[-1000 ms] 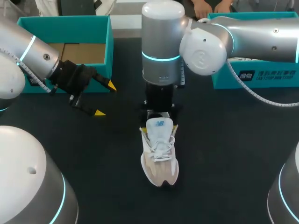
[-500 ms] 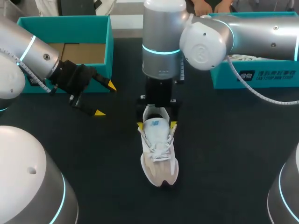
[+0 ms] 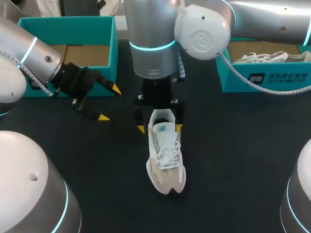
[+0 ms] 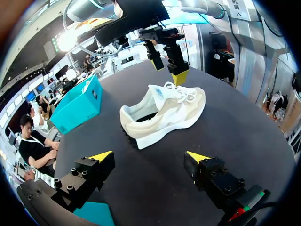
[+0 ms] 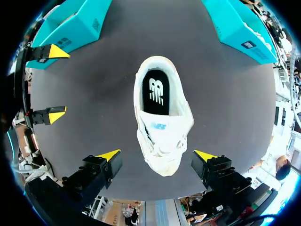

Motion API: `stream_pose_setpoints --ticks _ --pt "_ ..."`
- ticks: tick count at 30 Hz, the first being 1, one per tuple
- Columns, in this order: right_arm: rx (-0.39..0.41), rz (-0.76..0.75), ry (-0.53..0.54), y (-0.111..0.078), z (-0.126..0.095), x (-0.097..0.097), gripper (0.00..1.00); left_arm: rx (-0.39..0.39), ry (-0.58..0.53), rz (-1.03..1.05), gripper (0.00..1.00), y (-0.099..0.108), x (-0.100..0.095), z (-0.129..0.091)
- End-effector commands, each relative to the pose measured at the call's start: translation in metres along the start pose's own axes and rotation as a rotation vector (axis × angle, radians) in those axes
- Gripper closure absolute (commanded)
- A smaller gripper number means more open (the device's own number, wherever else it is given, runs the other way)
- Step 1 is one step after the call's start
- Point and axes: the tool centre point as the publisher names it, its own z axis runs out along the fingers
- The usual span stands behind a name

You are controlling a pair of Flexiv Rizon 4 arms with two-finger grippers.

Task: Take the shoe out of the shoebox, open the shoe tongue, remove and reinsert the insole, then place the shoe into the shoebox

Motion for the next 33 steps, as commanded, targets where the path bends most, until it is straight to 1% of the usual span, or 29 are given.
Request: stream_pose_setpoints --ticks 1,4,5,6,7,8,9,10,13,14,15,20,23,25,28,30,31,33 --pt "-0.037 0.007 -0.002 -0.013 -0.004 -0.003 0.00 -0.004 0.001 0.000 0.00 -0.001 0.000 0.000" --pt "-0.033 -0.012 0.015 -0.016 0.003 0.000 0.00 -0.004 0.001 0.000 0.00 -0.001 0.000 0.000" --pt "-0.029 -0.022 0.014 -0.016 0.006 0.000 0.41 -0.004 0.001 0.000 0.00 -0.001 0.000 0.000" --pt "-0.034 -0.021 0.029 -0.016 0.009 0.000 0.68 -0.004 0.001 0.000 0.00 -0.001 0.000 0.000" --pt "-0.033 -0.022 0.028 -0.015 0.012 0.000 0.78 -0.004 0.001 0.000 0.00 -0.001 0.000 0.000" --pt "-0.032 -0.026 0.028 -0.014 0.015 -0.001 0.82 -0.004 0.001 0.000 0.00 -0.001 0.000 0.000" --pt "-0.028 -0.030 0.037 -0.013 0.018 -0.001 0.98 -0.004 0.001 0.000 0.00 -0.001 0.000 0.000" --pt "-0.029 -0.031 0.037 -0.012 0.021 -0.002 0.98 -0.004 0.001 0.000 0.00 -0.001 0.000 0.000" --pt "-0.032 -0.042 0.049 -0.005 0.029 -0.006 0.89 -0.004 0.001 0.000 0.00 -0.001 0.000 0.000" --pt "-0.020 -0.056 0.056 -0.003 0.033 -0.007 0.80 -0.004 0.001 0.000 0.00 -0.001 0.000 0.000" --pt "-0.039 -0.055 0.054 0.001 0.035 -0.008 0.75 -0.004 0.001 0.000 0.00 -0.001 0.000 0.000" --pt "-0.044 -0.077 0.075 0.017 0.050 -0.019 0.74 -0.004 0.001 0.000 0.00 -0.001 0.000 0.000" --pt "-0.043 -0.096 0.089 0.030 0.058 -0.021 0.73 -0.004 0.001 0.000 0.00 -0.001 0.000 0.000" --pt "-0.044 -0.112 0.100 0.038 0.062 -0.023 0.70 -0.004 0.001 0.000 0.00 -0.001 0.000 0.000" --pt "-0.055 -0.139 0.095 0.046 0.058 -0.023 0.69 -0.004 0.001 0.000 0.00 -0.001 0.000 0.000" --pt "-0.072 -0.148 0.089 0.047 0.050 -0.025 0.68 -0.004 0.001 0.000 0.00 -0.001 0.000 0.000" --pt "-0.075 -0.157 0.080 0.046 0.046 -0.027 0.66 -0.004 0.001 0.000 0.00 -0.001 0.000 0.000" --pt "-0.118 -0.198 0.081 0.046 0.035 -0.029 0.65 -0.004 0.001 0.000 0.00 -0.001 0.000 0.000"
